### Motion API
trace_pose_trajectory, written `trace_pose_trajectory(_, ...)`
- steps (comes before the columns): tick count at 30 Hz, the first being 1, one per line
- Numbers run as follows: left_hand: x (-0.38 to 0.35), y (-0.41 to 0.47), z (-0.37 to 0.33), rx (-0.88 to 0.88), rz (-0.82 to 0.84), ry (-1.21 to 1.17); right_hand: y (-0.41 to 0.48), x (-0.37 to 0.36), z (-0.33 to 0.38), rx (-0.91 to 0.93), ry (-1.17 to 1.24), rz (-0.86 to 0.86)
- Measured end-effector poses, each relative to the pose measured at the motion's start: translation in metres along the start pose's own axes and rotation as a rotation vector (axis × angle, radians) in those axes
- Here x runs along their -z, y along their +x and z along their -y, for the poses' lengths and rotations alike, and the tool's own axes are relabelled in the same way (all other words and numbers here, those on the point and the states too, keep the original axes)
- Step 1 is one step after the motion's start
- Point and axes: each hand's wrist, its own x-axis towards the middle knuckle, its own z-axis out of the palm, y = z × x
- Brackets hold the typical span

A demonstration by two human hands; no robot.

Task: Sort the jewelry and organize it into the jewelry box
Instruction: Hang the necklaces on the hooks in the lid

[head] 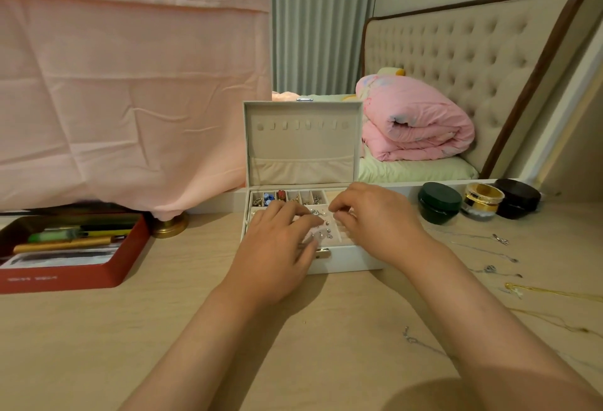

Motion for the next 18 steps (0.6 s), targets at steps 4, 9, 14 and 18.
trace_pose_trajectory(4,0.006,0.0,-0.022,-0.064,-0.043,-0.065,-0.021,0.029,-0.007,-0.012,0.109,0.124)
trace_pose_trajectory(9,0.002,-0.001,-0.067,-0.123,0.154,-0.171,-0.058,0.057,-0.026,-0.095,0.112,0.372)
trace_pose_trajectory(14,-0.022,-0.012,-0.104,-0.224,0.372,-0.164,-0.098,0.057,-0.039,-0.231,0.075,0.607)
trace_pose_trajectory(18,-0.03,-0.016,-0.117,-0.257,0.415,-0.143,-0.121,0.05,-0.039,-0.244,0.066,0.627)
